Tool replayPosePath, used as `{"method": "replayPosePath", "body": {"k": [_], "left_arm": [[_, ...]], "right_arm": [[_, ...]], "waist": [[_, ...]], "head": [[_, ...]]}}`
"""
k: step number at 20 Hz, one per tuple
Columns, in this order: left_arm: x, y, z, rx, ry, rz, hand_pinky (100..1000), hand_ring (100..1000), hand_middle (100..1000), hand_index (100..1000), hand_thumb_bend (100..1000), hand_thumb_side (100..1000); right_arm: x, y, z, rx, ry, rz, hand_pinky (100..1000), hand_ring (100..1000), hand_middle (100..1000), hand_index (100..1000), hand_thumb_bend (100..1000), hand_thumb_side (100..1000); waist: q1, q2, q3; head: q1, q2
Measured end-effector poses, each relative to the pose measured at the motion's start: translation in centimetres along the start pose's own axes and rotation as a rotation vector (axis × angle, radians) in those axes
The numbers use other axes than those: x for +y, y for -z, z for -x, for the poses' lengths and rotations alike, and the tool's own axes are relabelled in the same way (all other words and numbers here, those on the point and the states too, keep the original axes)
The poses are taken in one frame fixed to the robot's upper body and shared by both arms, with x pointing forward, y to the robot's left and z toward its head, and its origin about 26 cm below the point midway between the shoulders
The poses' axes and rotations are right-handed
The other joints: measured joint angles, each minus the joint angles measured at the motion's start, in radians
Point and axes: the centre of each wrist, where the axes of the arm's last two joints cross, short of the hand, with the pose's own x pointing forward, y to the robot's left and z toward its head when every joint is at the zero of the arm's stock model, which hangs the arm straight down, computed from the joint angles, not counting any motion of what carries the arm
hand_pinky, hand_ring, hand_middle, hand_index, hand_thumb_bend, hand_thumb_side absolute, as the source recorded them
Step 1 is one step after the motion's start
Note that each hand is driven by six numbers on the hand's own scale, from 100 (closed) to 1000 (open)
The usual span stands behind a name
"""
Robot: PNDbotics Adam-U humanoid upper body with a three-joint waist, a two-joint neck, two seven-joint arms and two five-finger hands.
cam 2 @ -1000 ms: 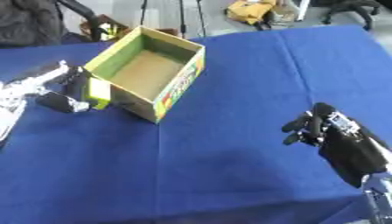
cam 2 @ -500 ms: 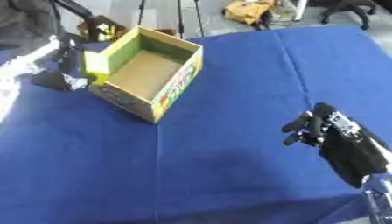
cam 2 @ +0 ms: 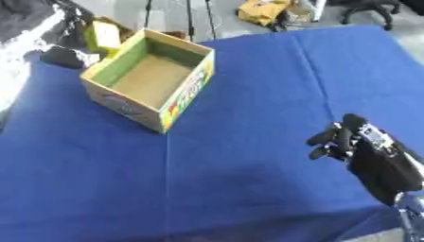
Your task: Pick up objects on the table and place them in the box.
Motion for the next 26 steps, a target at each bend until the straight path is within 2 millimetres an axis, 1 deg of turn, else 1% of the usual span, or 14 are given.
{"method": "replayPosePath", "body": {"k": [3,4,6,7,8,9,10,11,13,19,22,23,24,26], "left_arm": [[-1.8,0.6,0.2,0.007,0.026,0.023,415,413,406,509,281,165],[-2.5,0.7,0.2,0.008,0.034,0.034,418,416,410,513,203,203],[-3.8,0.9,0.3,0.003,0.052,0.056,471,477,475,583,279,250],[-4.4,1.0,0.2,-0.001,0.061,0.065,540,555,557,681,440,401],[-4.9,1.0,0.1,-0.008,0.073,0.071,558,577,579,704,483,444],[-5.2,1.1,0.0,-0.018,0.088,0.072,632,685,681,792,672,631],[-5.4,1.1,-0.1,-0.028,0.103,0.068,640,697,691,800,697,651],[-5.5,1.1,-0.2,-0.037,0.118,0.061,699,770,760,842,842,765],[-5.4,1.1,-0.4,-0.055,0.153,0.029,740,802,788,855,897,785],[-4.4,0.3,-1.3,-0.079,0.195,-0.125,691,756,744,807,819,746],[-4.0,-0.8,-1.4,-0.08,0.158,-0.213,633,700,681,754,531,749],[-4.0,-1.2,-1.3,-0.078,0.139,-0.242,612,685,666,740,421,835],[-4.0,-1.7,-1.2,-0.079,0.119,-0.269,602,676,657,734,426,767],[-4.4,-2.8,-1.1,-0.085,0.078,-0.314,569,645,629,716,345,801]], "right_arm": [[0.1,0.2,0.0,0.001,-0.002,-0.01,576,657,483,383,100,610],[0.1,0.3,-0.1,-0.001,-0.004,-0.013,576,657,483,383,100,612],[0.1,0.3,-0.1,0.0,-0.004,-0.016,576,657,483,383,100,612],[0.1,0.3,-0.1,0.001,-0.003,-0.018,576,657,483,383,100,612],[0.2,0.3,-0.1,0.002,-0.003,-0.02,576,657,483,383,100,612],[0.2,0.3,-0.1,0.003,-0.002,-0.022,576,657,483,383,100,612],[0.2,0.4,-0.1,0.004,-0.002,-0.023,576,657,483,383,100,612],[0.2,0.4,-0.1,0.004,-0.002,-0.024,576,657,483,383,100,612],[0.2,0.4,-0.1,0.003,-0.003,-0.024,577,657,484,384,100,613],[0.2,0.3,0.0,0.004,-0.002,-0.023,577,657,484,384,100,614],[0.1,0.2,0.0,0.004,-0.002,-0.017,577,657,484,384,100,613],[0.1,0.1,0.0,0.004,-0.002,-0.013,577,657,484,384,100,614],[0.1,0.1,0.0,0.004,-0.002,-0.01,577,657,484,384,100,614],[0.1,0.0,0.1,0.004,-0.002,-0.006,577,657,484,384,100,614]], "waist": [[0.001,0.005,-0.013],[0.001,0.006,-0.015],[0.002,0.01,-0.022],[0.002,0.011,-0.025],[0.002,0.011,-0.026],[0.002,0.011,-0.027],[0.002,0.011,-0.027],[0.002,0.011,-0.027],[0.001,0.011,-0.026],[-0.002,0.007,-0.012],[-0.008,0.003,0.005],[-0.01,0.003,0.012],[-0.011,0.003,0.018],[-0.013,0.002,0.032]], "head": [[0.006,0.0],[0.008,0.0],[0.012,0.0],[0.012,0.0],[0.012,0.0],[0.013,0.0],[0.013,0.0],[0.013,0.0],[0.012,0.0],[0.005,0.0],[-0.002,0.0],[-0.005,0.0],[-0.008,0.0],[-0.015,0.0]]}}
